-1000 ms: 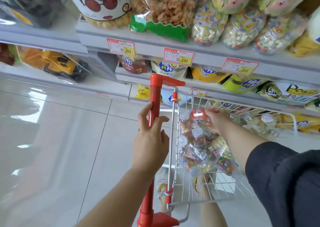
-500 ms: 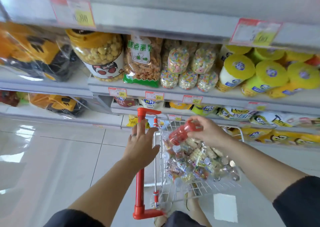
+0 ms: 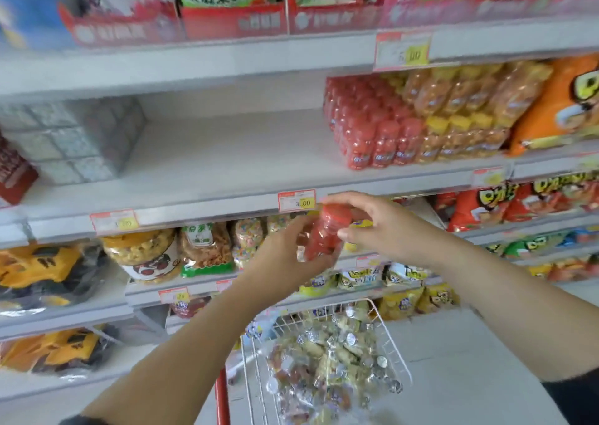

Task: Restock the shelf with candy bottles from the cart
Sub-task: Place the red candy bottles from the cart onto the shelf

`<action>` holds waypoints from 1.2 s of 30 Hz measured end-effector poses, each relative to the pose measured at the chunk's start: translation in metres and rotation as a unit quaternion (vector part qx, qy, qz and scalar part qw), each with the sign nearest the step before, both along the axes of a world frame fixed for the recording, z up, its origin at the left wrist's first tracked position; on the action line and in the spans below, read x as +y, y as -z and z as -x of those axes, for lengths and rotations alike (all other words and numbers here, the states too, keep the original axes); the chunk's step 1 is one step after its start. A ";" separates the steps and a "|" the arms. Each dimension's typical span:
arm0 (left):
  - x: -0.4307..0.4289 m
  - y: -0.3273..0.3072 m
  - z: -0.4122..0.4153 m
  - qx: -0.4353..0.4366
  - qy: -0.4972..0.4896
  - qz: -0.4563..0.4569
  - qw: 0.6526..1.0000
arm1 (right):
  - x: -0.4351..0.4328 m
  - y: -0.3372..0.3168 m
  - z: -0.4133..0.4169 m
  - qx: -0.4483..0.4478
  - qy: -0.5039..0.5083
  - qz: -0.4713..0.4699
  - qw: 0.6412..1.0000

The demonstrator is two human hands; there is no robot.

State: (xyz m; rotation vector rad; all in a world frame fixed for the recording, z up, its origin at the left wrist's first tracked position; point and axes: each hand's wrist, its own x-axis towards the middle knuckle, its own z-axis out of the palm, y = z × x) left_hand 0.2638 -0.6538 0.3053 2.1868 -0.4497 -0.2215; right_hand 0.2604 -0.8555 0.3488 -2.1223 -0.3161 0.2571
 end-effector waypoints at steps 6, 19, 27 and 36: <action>-0.073 -0.043 -0.037 -0.039 -0.012 0.034 0.999 | -0.070 -0.035 -0.028 -0.085 0.041 -0.014 0.995; -0.176 -0.073 -0.139 -0.136 -0.131 0.047 0.981 | -0.194 -0.021 -0.115 -0.173 0.101 0.144 0.969; -0.211 -0.069 -0.177 -0.145 -0.137 0.011 0.980 | -0.199 -0.021 -0.136 -0.172 0.047 0.212 0.961; -0.219 -0.056 -0.189 -0.125 -0.149 -0.011 0.981 | -0.197 -0.015 -0.150 -0.154 0.032 0.179 0.971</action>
